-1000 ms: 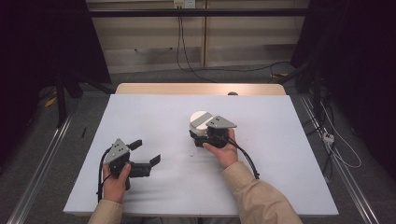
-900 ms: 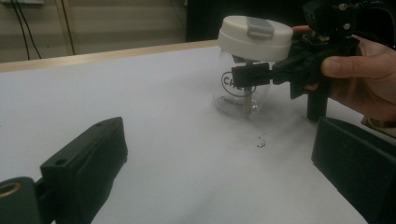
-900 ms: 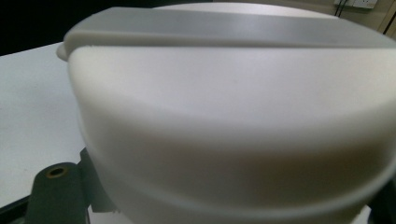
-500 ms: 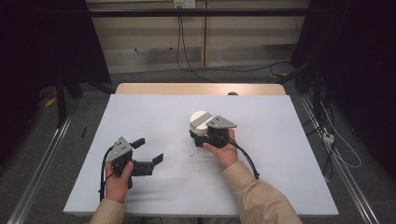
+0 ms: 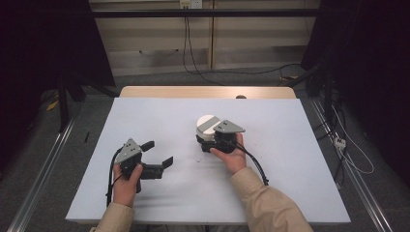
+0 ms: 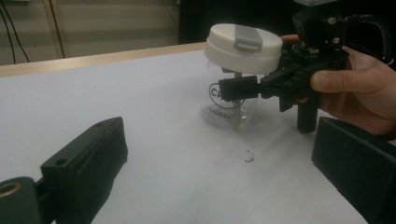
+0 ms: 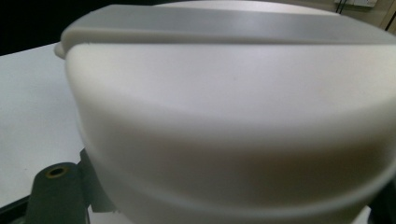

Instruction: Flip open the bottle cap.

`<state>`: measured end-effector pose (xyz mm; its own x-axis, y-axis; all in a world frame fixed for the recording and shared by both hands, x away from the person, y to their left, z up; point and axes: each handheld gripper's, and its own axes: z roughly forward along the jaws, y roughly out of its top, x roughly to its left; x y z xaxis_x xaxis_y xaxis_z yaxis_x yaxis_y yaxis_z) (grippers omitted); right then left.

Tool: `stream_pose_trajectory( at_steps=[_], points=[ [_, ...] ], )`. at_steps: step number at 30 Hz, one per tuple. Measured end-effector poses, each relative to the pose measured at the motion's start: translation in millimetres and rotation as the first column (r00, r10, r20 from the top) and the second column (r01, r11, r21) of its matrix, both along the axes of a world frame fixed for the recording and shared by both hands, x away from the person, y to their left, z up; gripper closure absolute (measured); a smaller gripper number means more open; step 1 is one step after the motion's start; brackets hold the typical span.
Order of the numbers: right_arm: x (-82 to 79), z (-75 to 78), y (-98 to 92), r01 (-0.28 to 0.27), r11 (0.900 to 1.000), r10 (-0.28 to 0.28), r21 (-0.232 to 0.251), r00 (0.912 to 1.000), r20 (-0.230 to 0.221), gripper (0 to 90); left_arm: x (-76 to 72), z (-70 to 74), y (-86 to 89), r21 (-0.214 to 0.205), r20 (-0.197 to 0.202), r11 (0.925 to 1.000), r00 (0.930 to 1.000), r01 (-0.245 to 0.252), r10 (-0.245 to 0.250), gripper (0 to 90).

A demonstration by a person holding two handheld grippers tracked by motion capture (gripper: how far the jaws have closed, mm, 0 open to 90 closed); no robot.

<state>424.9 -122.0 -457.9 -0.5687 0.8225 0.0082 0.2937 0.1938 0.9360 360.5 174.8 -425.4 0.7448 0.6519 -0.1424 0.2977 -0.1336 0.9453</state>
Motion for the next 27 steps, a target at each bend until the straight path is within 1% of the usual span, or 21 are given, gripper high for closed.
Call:
stream_pose_trajectory(
  at_steps=[1, 4, 6, 9, 13, 21, 22, 27],
  points=[
    [0.0, 0.0, 0.0, 0.000, 1.0000, 0.000, 0.000, 1.0000, 0.000, 18.6, 0.8, 0.4, -1.6, -0.001, -0.005, 1.0000, 1.0000, 0.004, -0.004, 3.2],
    [0.1, 0.0, -0.1, -0.001, 1.0000, 0.001, 0.000, 1.0000, -0.001, 18.6, 2.7, 2.3, -4.5, -0.002, -0.004, 1.0000, 1.0000, 0.007, -0.007, 3.2],
    [0.2, 0.0, 0.0, 0.000, 1.0000, 0.000, 0.000, 1.0000, -0.001, 18.7, 5.5, 5.7, -8.9, -0.027, -0.007, 0.9994, 0.9997, 0.022, -0.022, 3.6],
    [0.2, -0.2, 0.2, 0.000, 1.0000, 0.000, 0.000, 1.0000, -0.001, 18.6, 8.0, 8.3, -13.5, -0.022, -0.009, 0.9995, 0.9997, 0.023, -0.023, 3.6],
    [0.0, -0.2, 0.0, 0.000, 1.0000, 0.000, -0.001, 1.0000, -0.002, 18.7, 11.8, 9.2, -19.6, -0.023, -0.025, 0.9994, 0.9993, 0.026, -0.026, 3.7],
    [0.2, -0.5, -0.1, -0.002, 1.0000, 0.002, -0.002, 1.0000, -0.002, 18.7, 20.1, 13.8, -31.3, -0.010, -0.033, 0.9995, 0.9990, 0.030, -0.030, 3.9],
    [0.3, -0.5, -0.1, -0.002, 1.0000, 0.002, -0.002, 1.0000, -0.001, 18.7, 20.9, 14.4, -32.8, -0.011, -0.037, 0.9993, 0.9986, 0.037, -0.037, 4.0],
    [0.4, -0.6, -0.2, -0.002, 1.0000, 0.002, -0.001, 1.0000, -0.003, 18.6, 24.4, 19.4, -38.9, -0.012, -0.036, 0.9990, 0.9984, 0.044, -0.044, 8.7]
  ],
)
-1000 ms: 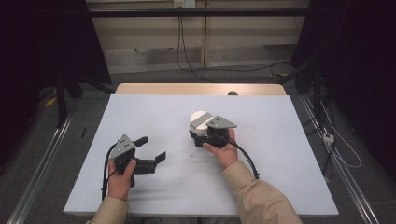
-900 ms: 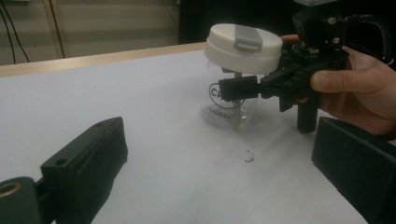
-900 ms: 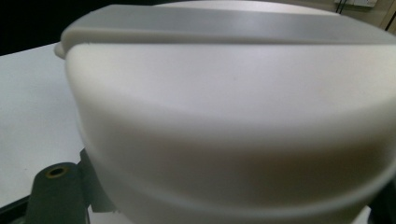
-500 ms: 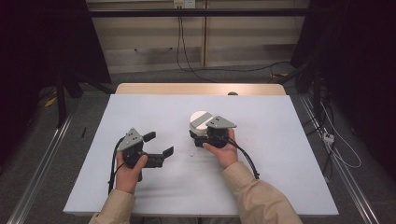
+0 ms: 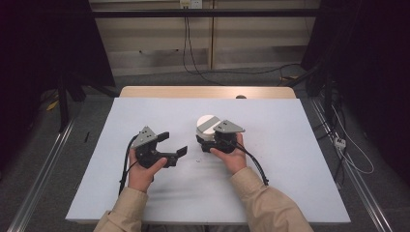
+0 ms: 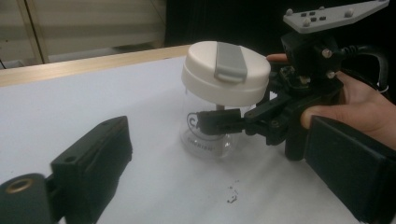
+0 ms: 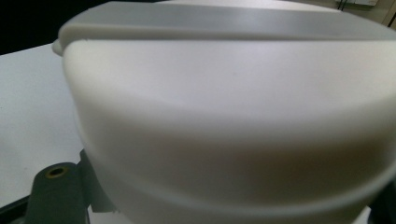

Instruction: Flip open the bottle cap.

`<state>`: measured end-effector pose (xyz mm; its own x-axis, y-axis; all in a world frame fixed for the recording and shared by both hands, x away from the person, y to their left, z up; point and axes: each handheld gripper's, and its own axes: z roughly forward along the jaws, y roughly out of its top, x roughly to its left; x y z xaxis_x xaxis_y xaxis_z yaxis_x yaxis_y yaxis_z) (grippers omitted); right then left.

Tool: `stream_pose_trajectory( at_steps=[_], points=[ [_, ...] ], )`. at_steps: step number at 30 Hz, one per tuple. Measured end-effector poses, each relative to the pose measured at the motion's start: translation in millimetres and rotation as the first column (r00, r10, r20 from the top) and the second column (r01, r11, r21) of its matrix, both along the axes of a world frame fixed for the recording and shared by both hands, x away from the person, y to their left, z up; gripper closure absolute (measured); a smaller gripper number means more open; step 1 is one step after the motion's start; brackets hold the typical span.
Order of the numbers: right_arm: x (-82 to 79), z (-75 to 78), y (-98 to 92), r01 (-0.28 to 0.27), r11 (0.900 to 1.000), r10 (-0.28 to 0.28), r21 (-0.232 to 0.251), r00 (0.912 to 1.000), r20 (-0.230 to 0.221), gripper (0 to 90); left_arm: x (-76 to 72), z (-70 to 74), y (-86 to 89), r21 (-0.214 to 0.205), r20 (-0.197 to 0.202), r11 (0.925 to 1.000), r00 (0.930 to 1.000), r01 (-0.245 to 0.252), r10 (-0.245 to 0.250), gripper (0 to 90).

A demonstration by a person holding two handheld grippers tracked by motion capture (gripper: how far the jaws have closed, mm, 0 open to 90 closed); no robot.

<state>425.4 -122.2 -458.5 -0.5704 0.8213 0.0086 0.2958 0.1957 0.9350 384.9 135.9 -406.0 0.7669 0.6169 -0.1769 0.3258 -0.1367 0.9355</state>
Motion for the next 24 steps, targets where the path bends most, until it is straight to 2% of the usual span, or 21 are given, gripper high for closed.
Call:
stream_pose_trajectory(
  at_steps=[8, 15, 19, 21, 24],
  points=[
    [-0.2, -0.4, 0.1, 0.000, 1.0000, 0.000, 0.001, 1.0000, -0.003, 18.7, 6.5, 6.9, -9.3, 0.010, -0.009, 0.9999, 1.0000, 0.000, 0.000, 17.4],
    [-0.1, -0.5, 0.0, 0.000, 1.0000, 0.000, 0.001, 1.0000, -0.007, 18.7, 12.5, 11.4, -15.8, 0.013, -0.028, 0.9997, 0.9994, 0.019, -0.019, 33.2],
    [0.0, -0.7, -0.1, -0.002, 1.0000, 0.002, 0.001, 1.0000, -0.007, 18.6, 15.2, 12.6, -20.4, 0.020, -0.044, 0.9995, 0.9987, 0.026, -0.026, 37.3],
    [0.0, -0.8, 0.0, -0.001, 1.0000, 0.001, 0.001, 1.0000, -0.007, 18.7, 16.3, 13.2, -22.3, 0.019, -0.050, 0.9993, 0.9983, 0.032, -0.031, 43.8],
    [0.0, -0.9, 0.0, -0.002, 1.0000, 0.002, 0.001, 1.0000, -0.007, 18.6, 18.3, 13.8, -25.9, 0.046, -0.041, 0.9984, 0.9987, 0.033, -0.031, 52.0]
  ],
)
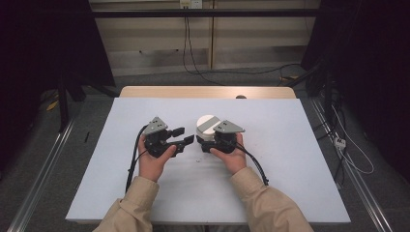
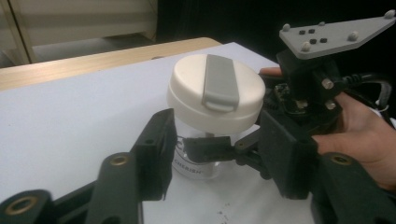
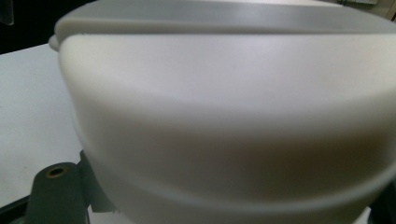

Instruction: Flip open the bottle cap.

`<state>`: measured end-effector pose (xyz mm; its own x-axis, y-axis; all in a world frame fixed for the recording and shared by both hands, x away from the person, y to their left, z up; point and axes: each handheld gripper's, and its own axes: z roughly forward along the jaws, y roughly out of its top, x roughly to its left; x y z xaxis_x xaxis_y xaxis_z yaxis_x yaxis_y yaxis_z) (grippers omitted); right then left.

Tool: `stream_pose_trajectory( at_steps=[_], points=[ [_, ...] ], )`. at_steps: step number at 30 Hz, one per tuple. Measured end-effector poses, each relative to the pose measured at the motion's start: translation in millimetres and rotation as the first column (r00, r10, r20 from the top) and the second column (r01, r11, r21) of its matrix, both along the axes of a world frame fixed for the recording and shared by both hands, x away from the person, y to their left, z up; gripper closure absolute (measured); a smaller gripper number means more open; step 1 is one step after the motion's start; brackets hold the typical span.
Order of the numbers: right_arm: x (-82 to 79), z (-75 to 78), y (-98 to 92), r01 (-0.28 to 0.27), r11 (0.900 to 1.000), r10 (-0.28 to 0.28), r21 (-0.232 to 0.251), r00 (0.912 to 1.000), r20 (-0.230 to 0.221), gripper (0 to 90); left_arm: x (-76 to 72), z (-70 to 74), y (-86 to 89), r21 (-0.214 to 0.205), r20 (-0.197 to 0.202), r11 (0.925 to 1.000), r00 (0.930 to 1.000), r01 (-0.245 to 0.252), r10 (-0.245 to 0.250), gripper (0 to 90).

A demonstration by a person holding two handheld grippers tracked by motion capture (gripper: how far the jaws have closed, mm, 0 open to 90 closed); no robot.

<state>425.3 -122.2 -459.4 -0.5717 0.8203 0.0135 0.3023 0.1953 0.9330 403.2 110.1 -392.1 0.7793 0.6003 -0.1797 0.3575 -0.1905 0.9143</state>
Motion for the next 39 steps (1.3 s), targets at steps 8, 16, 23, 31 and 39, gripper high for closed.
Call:
stream_pose_trajectory(
  at_steps=[8, 16, 23, 31, 39],
  points=[
    [0.0, -0.4, 0.1, 0.002, 1.0000, -0.002, -0.002, 1.0000, -0.001, 18.6, 5.9, -2.4, -7.4, 0.009, -0.013, 0.9998, 0.9998, 0.015, -0.015, 72.2],
    [0.1, -0.9, 0.3, 0.002, 1.0000, -0.002, -0.002, 1.0000, -0.002, 18.6, 10.0, -7.4, -12.9, 0.013, -0.043, 0.9994, 0.9986, 0.032, -0.031, 89.3],
    [0.0, -1.4, 0.7, 0.003, 1.0000, -0.003, -0.003, 1.0000, -0.002, 18.7, 12.1, -8.7, -18.8, 0.028, -0.050, 0.9987, 0.9978, 0.044, -0.042, 90.0],
    [0.2, -2.1, 0.8, 0.003, 1.0000, -0.003, -0.006, 1.0000, -0.004, 18.7, 12.9, -7.4, -20.3, 0.037, -0.057, 0.9988, 0.9979, 0.033, -0.031, 90.0],
    [0.3, -2.6, 0.9, 0.003, 1.0000, -0.004, -0.007, 1.0000, -0.007, 18.6, 13.0, -8.5, -20.6, 0.051, -0.065, 0.9981, 0.9974, 0.034, -0.030, 90.0]
  ],
)
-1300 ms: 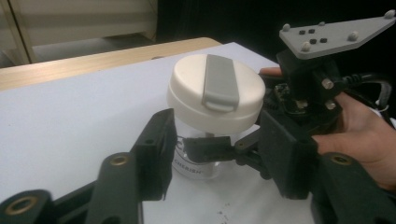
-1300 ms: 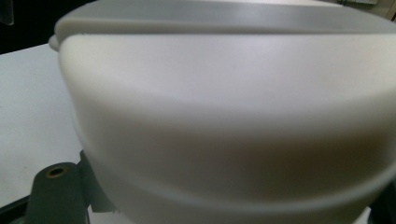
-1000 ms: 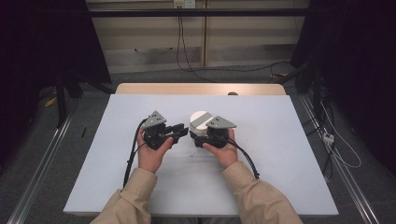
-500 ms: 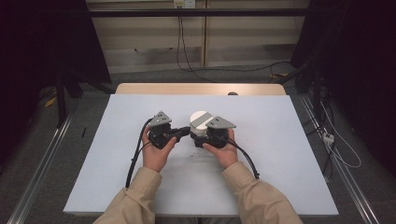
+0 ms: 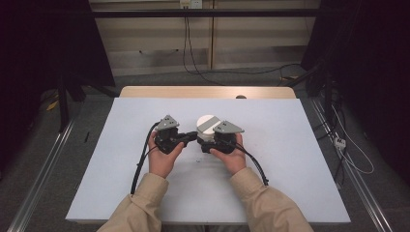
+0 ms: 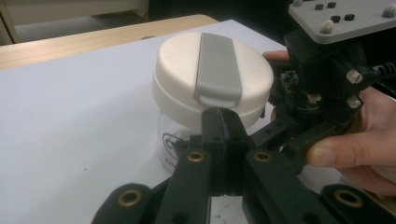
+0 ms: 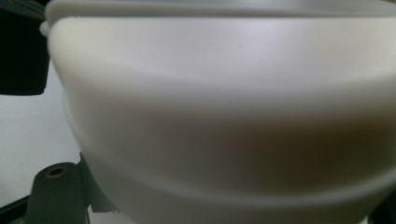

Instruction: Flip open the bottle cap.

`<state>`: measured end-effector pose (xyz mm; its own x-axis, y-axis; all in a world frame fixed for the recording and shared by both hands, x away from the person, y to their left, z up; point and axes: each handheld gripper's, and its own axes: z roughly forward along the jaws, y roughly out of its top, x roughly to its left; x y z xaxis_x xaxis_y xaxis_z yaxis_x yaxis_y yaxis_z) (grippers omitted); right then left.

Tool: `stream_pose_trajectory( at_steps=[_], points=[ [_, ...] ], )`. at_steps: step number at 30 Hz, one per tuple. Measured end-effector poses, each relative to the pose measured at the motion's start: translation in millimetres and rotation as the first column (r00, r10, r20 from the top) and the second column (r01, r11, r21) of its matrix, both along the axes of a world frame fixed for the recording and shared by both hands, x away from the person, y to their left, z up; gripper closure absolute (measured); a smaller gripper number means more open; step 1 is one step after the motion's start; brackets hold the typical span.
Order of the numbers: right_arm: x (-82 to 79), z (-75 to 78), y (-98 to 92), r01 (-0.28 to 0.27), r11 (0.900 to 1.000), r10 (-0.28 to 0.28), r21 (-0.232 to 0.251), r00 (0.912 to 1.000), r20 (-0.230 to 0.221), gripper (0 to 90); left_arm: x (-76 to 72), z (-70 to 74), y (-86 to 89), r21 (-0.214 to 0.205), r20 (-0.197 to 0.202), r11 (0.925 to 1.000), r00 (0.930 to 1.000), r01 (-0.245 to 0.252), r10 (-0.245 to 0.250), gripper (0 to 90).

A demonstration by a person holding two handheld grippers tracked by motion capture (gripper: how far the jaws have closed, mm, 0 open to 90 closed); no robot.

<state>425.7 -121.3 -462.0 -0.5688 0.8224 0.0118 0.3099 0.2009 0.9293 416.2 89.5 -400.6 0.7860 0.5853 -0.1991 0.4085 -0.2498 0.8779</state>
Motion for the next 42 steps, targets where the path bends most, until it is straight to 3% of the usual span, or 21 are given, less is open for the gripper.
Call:
stream_pose_trajectory(
  at_steps=[15, 42],
  points=[
    [0.2, -0.3, 0.7, 0.002, 0.9999, -0.002, -0.012, 1.0000, -0.001, 18.6, 3.1, 2.2, -2.6, -0.002, -0.008, 0.9998, 0.9997, -0.021, 0.021, 90.0],
    [0.3, -0.4, 1.6, 0.001, 0.9999, -0.001, -0.014, 1.0000, -0.003, 18.6, 15.5, 33.4, -14.3, -0.006, 0.028, 0.9997, 0.9994, -0.022, 0.022, 90.0]
  ],
)
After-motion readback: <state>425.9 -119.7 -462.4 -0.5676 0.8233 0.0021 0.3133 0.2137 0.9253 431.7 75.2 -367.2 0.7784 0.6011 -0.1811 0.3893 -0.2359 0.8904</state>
